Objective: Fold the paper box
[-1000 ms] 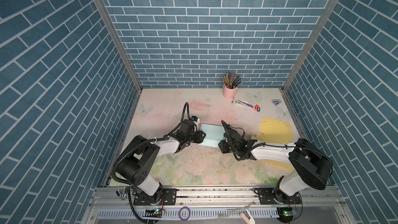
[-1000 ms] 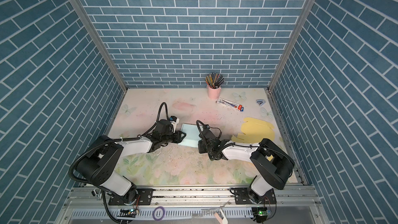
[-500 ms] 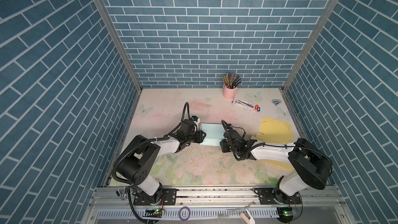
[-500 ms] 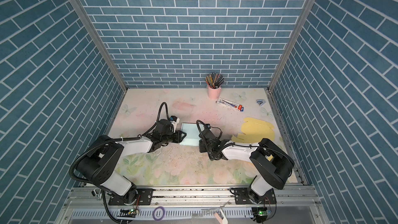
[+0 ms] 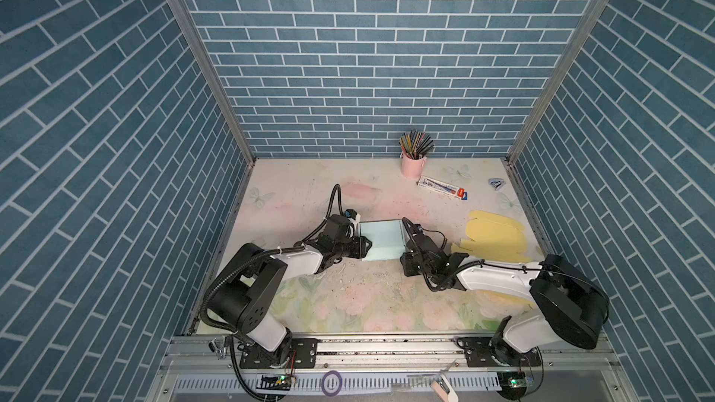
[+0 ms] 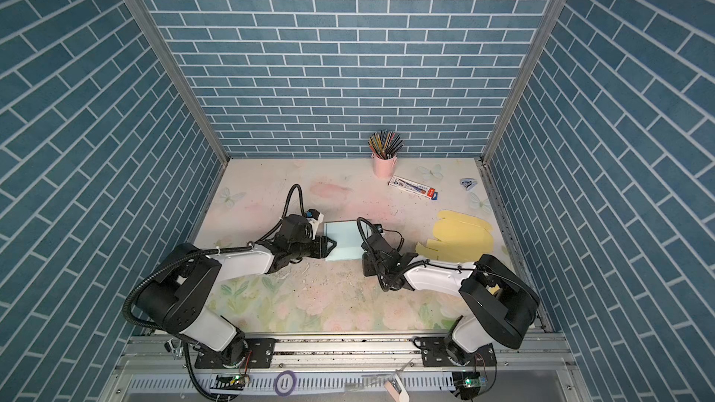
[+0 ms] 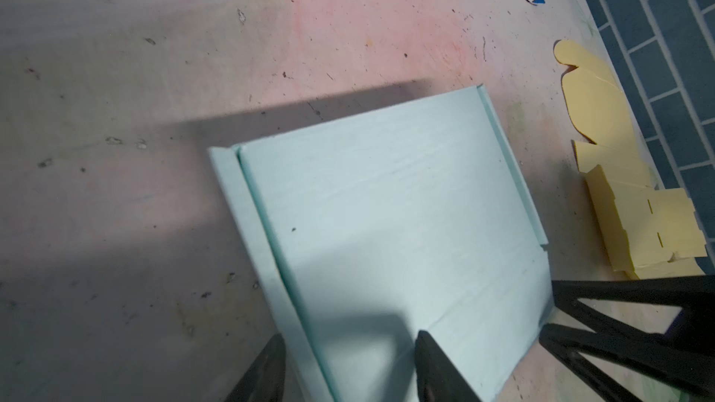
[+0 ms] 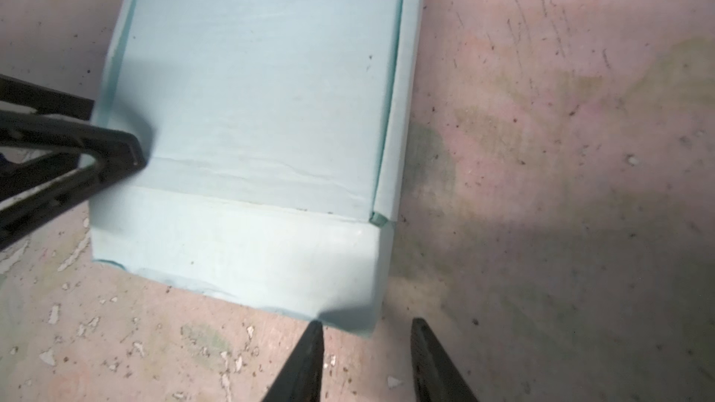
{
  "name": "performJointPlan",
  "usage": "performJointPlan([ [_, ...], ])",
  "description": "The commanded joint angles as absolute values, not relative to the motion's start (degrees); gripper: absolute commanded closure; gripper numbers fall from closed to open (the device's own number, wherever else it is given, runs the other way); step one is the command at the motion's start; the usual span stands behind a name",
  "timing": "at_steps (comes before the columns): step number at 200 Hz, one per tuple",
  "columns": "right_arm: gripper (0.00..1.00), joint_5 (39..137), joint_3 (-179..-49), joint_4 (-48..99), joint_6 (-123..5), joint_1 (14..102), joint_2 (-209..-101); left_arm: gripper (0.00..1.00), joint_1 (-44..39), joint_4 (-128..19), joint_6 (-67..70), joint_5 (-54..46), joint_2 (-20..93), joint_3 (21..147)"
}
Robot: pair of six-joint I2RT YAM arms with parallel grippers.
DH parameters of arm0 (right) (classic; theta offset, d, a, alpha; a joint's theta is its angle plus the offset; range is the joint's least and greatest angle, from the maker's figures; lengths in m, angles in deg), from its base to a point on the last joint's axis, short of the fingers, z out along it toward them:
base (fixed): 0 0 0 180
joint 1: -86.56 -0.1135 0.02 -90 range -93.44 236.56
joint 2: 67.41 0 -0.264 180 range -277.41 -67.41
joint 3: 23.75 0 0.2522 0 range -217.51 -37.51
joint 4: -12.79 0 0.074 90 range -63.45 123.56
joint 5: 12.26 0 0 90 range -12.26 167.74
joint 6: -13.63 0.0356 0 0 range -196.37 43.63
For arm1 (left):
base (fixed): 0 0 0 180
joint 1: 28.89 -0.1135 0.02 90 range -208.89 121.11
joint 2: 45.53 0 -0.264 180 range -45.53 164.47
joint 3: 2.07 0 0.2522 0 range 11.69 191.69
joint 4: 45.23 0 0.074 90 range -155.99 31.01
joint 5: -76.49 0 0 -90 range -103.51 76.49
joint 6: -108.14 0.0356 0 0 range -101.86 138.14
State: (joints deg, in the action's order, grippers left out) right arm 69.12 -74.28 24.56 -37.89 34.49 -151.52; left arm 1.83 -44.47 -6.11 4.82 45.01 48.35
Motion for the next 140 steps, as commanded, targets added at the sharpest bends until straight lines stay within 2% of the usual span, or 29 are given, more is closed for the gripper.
performJointPlan([
  [1, 0.59, 70.1, -73.4, 25.5, -38.6, 34.6, -148.0, 0.4, 2.3, -49.1, -5.5, 5.4, 42.7, 49.9],
  [74, 0.51, 72.2, -74.9, 32.0, -41.3, 36.3, -140.7, 0.17, 2.3, -55.6, -4.7, 1.8, 34.1, 49.1],
  [89, 0.51, 74.4, -75.4, 32.2, -42.3, 37.7, -141.0, 0.18, 2.6, -57.1, -5.5, 1.3, 31.0, 47.9],
  [140, 0.52, 80.7, -78.7, 31.5, -45.9, 41.1, -144.5, 0.38, 9.4, -56.1, -10.6, -2.7, 24.9, 41.7],
])
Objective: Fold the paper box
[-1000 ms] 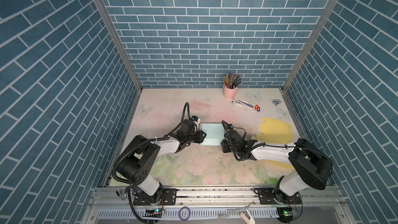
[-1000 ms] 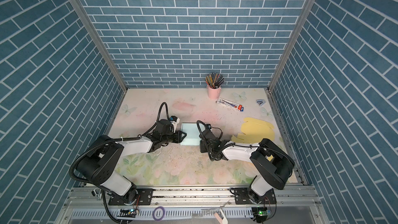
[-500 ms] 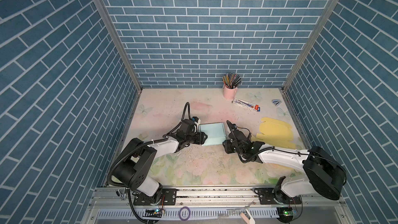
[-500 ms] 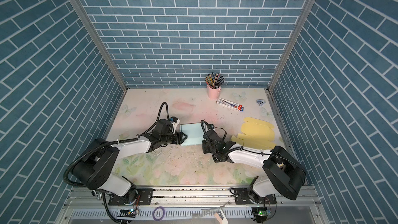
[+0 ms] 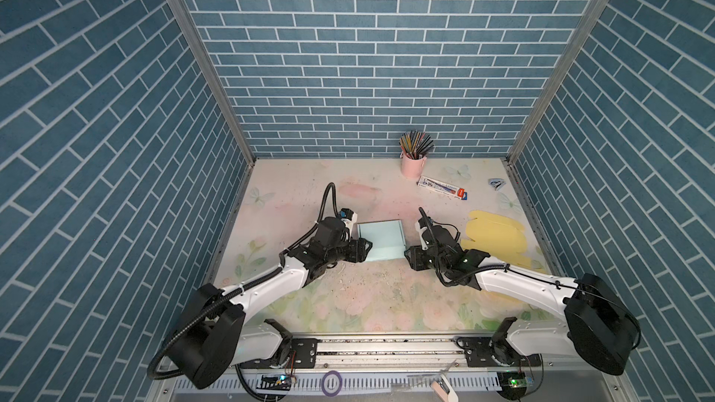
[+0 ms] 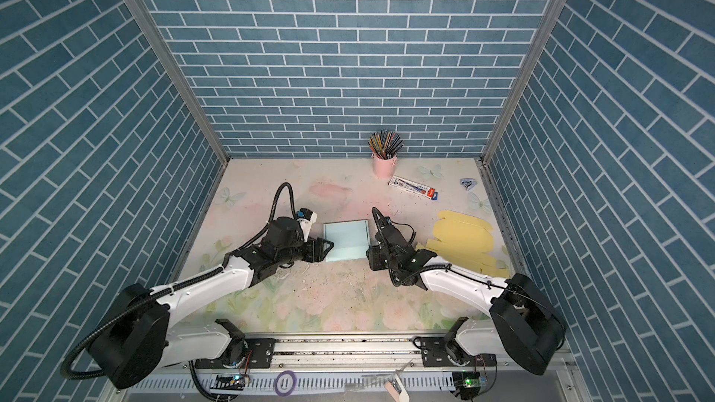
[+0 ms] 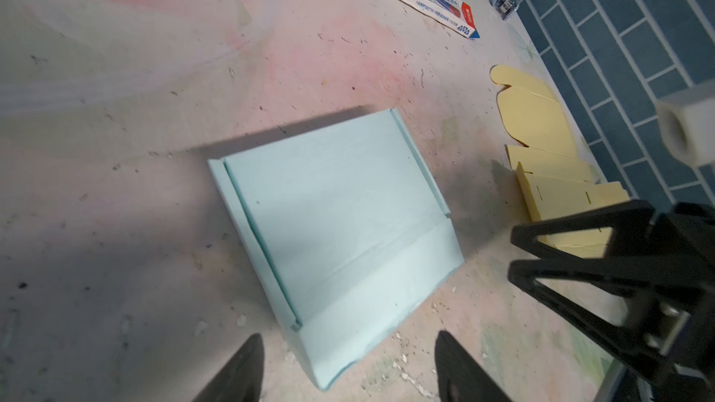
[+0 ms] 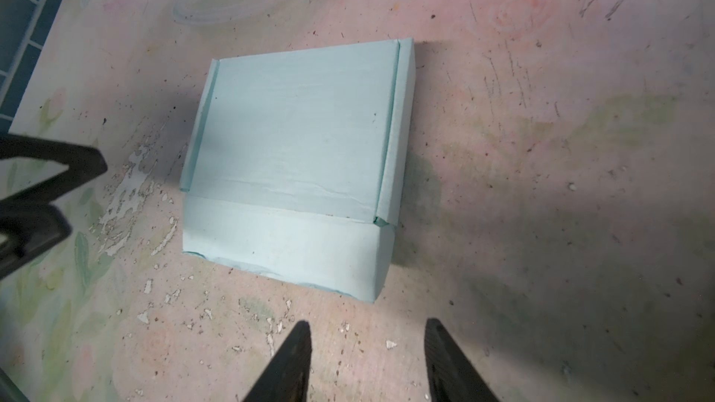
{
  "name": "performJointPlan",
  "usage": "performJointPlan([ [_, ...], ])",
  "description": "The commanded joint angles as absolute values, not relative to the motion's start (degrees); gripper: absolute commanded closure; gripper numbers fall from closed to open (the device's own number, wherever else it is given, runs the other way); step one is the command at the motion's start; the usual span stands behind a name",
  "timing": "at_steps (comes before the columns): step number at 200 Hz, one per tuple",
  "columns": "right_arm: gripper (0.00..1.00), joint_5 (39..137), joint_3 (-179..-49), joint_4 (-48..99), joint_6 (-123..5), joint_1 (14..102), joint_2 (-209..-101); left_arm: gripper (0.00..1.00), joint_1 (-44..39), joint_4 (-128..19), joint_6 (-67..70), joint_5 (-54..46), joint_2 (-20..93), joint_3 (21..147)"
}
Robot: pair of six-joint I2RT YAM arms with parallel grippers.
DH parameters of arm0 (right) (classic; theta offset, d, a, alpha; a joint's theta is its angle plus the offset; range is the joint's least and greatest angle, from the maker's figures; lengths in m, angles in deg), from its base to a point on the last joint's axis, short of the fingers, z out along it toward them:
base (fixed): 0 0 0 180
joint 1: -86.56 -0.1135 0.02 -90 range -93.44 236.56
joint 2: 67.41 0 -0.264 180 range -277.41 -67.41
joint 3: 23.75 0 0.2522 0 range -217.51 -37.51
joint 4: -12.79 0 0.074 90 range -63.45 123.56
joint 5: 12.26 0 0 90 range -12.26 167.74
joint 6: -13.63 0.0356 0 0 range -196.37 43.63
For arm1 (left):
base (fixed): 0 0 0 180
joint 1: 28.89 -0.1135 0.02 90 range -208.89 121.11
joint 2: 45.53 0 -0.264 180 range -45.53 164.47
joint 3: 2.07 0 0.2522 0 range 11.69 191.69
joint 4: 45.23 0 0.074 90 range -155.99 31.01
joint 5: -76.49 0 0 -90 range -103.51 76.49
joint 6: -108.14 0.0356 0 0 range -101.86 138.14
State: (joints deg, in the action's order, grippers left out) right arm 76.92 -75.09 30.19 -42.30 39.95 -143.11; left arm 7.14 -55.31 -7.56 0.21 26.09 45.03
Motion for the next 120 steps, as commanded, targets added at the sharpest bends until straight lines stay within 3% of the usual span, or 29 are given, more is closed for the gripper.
performJointPlan([
  [1, 0.52, 80.7, -79.0, 31.6, -46.1, 41.2, -144.6, 0.38, 9.4, -56.0, -10.6, -2.7, 24.8, 41.6],
  [24, 0.51, 82.4, -88.2, 37.5, -53.0, 44.2, -148.1, 0.43, 10.4, -53.5, -12.1, -2.6, 24.7, 39.6],
  [61, 0.52, 90.0, -103.6, 43.5, -60.4, 47.5, -161.1, 0.45, 11.7, -51.3, -12.8, -2.5, 27.2, 40.3],
  [120, 0.52, 92.7, -110.0, 43.1, -62.2, 48.7, -172.4, 0.48, 12.1, -49.7, -12.3, -3.3, 29.9, 40.9],
])
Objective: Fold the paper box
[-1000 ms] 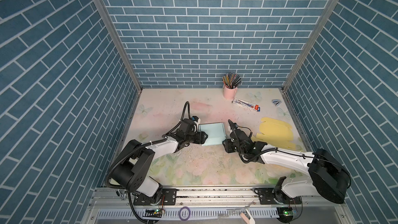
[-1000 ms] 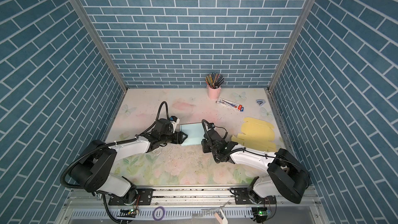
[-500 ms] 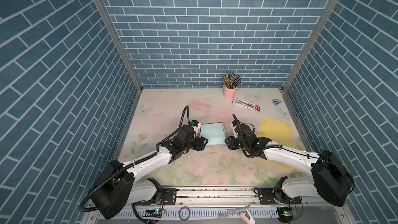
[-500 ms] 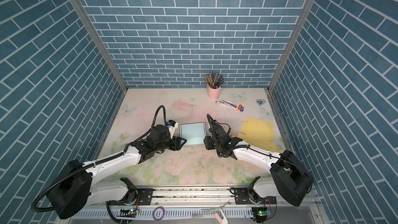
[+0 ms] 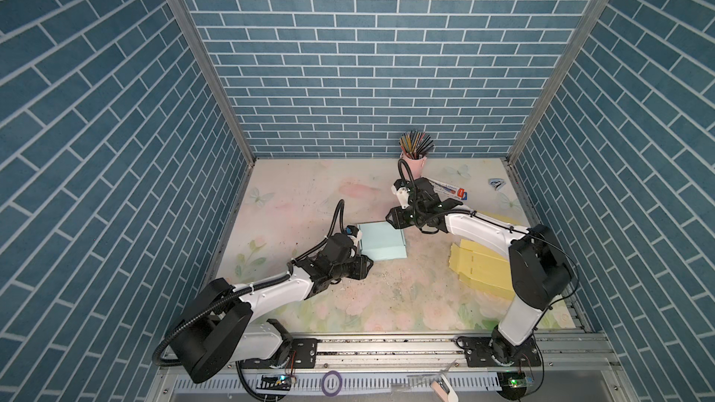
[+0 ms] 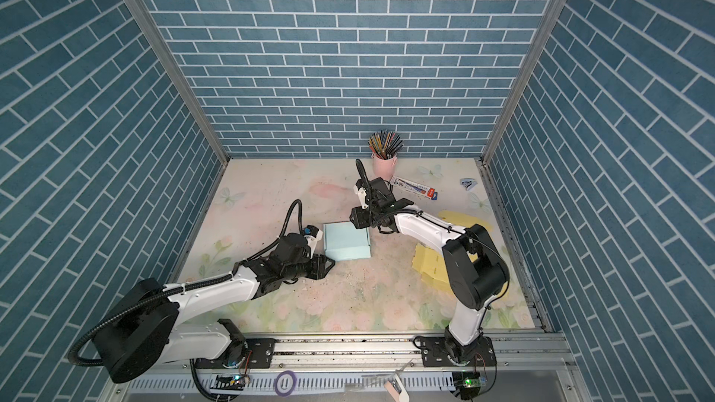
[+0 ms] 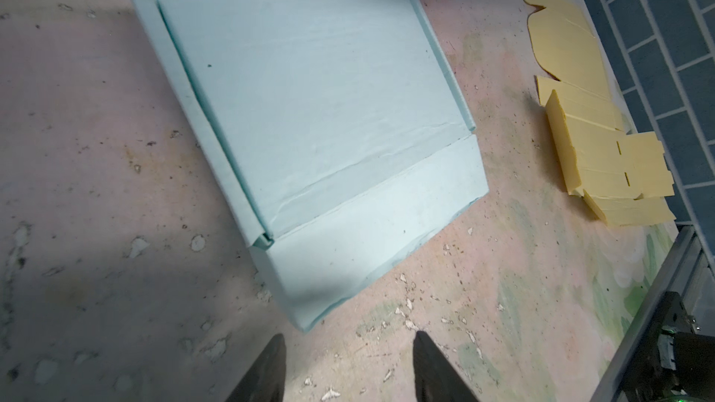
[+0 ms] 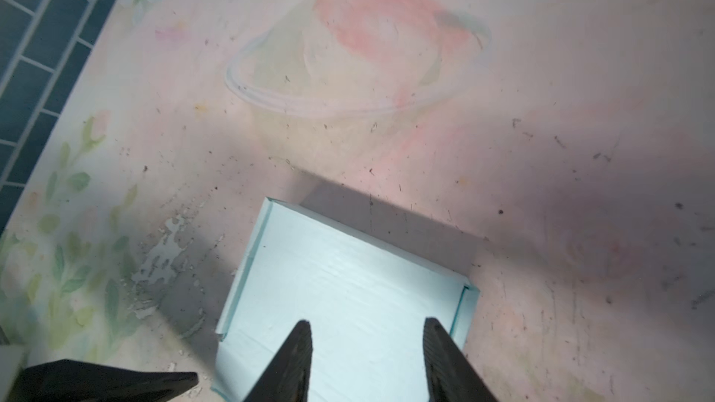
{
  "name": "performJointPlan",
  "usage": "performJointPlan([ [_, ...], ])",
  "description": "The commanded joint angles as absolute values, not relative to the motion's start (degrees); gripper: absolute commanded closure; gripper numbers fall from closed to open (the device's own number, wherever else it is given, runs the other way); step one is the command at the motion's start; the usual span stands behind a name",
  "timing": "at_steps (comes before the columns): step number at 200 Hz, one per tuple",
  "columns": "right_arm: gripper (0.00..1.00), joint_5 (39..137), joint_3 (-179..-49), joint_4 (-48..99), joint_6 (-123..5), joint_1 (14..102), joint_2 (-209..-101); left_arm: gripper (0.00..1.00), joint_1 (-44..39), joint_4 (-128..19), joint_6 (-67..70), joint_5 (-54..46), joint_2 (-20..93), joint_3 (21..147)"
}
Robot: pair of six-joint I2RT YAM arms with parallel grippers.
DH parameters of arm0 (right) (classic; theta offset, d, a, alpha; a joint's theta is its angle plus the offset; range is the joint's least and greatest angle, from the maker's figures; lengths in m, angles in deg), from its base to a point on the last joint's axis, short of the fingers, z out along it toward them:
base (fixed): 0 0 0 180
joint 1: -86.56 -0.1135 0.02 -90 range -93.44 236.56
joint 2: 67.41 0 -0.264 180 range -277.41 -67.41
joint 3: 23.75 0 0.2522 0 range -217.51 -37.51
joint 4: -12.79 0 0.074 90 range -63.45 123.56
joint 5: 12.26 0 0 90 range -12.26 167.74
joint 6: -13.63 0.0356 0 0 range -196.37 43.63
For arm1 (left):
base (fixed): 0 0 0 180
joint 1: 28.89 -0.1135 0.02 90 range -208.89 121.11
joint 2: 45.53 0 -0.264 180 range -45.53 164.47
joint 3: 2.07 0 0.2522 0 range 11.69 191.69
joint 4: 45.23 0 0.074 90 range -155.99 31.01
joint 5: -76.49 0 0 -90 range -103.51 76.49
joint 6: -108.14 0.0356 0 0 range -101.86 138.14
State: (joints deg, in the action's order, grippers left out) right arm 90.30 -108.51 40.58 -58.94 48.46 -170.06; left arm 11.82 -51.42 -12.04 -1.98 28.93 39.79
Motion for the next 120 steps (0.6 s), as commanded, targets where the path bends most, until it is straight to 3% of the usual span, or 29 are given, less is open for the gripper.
performJointPlan([
  [1, 0.52, 92.7, -110.0, 43.1, -62.2, 48.7, -172.4, 0.48, 12.1, -49.7, -12.3, -3.2, 29.9, 40.9],
  [120, 0.54, 92.2, -102.2, 38.5, -59.3, 48.9, -172.8, 0.53, 12.1, -45.3, -12.1, -3.4, 38.6, 43.5],
])
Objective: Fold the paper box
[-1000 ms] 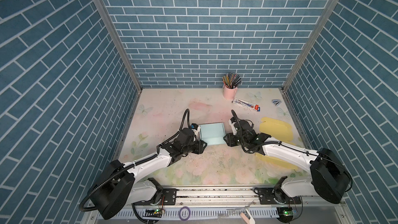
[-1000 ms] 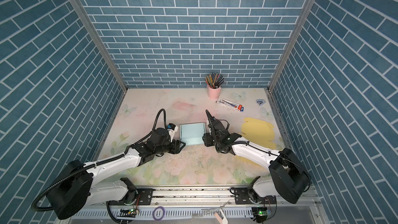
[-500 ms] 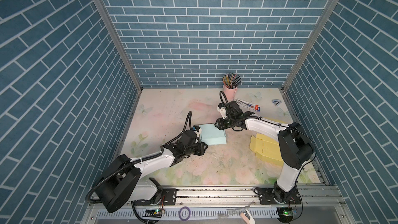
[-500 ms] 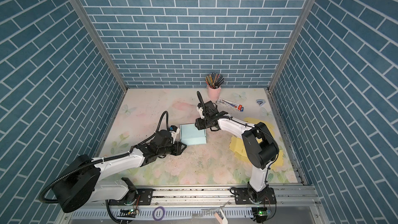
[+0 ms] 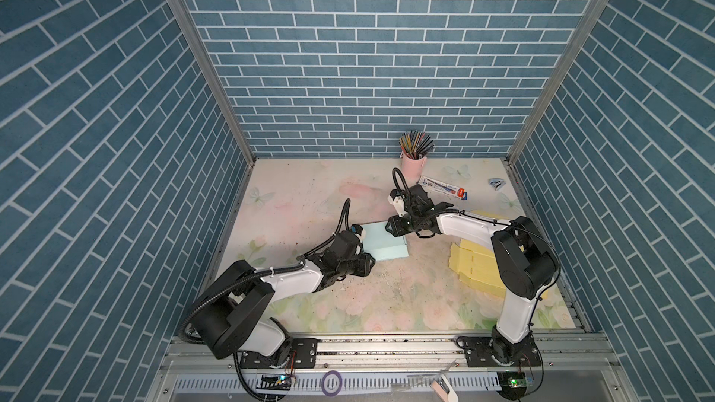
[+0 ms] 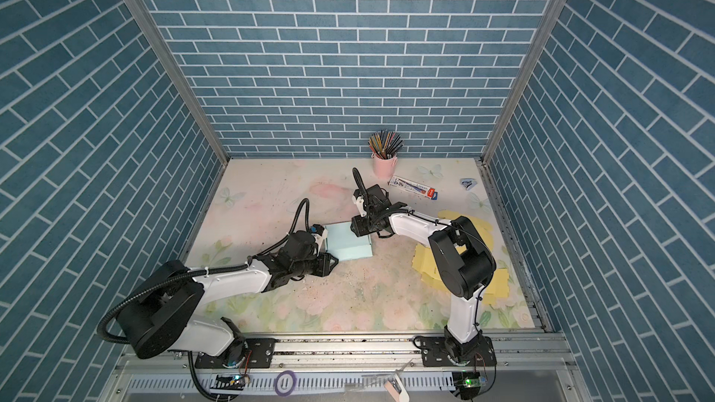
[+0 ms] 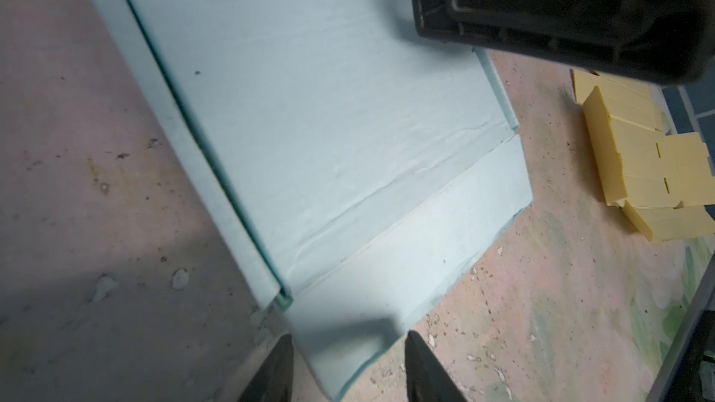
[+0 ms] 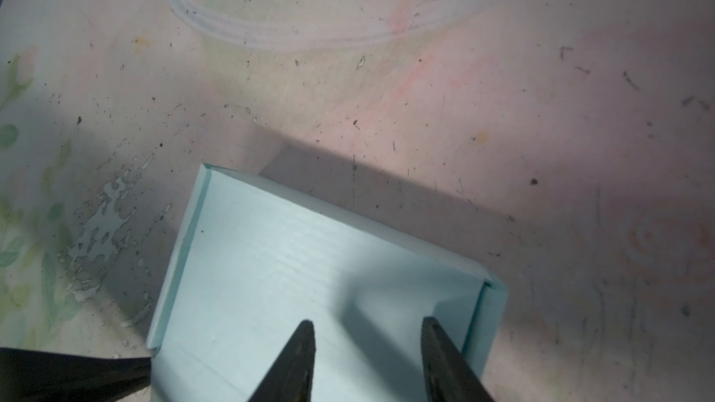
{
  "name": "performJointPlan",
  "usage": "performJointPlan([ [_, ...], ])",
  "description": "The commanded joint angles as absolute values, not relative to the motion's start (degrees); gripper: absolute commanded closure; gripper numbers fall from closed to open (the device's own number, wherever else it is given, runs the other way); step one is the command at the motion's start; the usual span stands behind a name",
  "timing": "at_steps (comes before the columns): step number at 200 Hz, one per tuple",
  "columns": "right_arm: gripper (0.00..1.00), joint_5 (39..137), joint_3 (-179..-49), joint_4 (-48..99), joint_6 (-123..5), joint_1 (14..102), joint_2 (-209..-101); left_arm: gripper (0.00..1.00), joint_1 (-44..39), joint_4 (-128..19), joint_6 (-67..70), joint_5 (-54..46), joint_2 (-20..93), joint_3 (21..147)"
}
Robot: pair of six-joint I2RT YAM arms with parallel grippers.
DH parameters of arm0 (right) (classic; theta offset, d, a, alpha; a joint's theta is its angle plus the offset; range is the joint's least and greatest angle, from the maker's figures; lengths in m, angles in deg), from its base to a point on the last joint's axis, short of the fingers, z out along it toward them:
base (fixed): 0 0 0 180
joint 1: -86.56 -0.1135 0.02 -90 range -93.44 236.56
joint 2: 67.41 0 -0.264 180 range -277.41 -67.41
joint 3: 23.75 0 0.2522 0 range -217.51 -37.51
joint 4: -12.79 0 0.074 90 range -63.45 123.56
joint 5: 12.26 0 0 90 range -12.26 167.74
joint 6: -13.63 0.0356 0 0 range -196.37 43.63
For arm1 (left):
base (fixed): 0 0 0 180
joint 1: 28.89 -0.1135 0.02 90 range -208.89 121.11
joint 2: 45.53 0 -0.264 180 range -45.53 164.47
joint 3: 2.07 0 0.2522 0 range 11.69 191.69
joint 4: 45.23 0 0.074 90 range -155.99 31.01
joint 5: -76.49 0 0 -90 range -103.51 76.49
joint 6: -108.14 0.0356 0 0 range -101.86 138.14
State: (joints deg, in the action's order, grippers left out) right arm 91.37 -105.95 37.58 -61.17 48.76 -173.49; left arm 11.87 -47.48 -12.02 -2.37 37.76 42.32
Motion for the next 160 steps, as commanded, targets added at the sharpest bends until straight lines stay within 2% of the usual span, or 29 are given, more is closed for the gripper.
performJointPlan([
  [1, 0.54, 92.2, -102.0, 38.5, -59.2, 48.9, -172.8, 0.53, 12.1, -45.2, -12.1, -3.3, 38.6, 43.5],
  [59, 0.55, 93.9, -94.5, 33.3, -55.4, 48.7, -168.6, 0.57, 12.1, -45.7, -11.8, -5.4, 39.4, 43.7],
  [160, 0.57, 93.3, -94.1, 34.0, -56.2, 48.8, -171.4, 0.63, 12.6, -45.5, -6.4, -12.2, 42.9, 43.0],
])
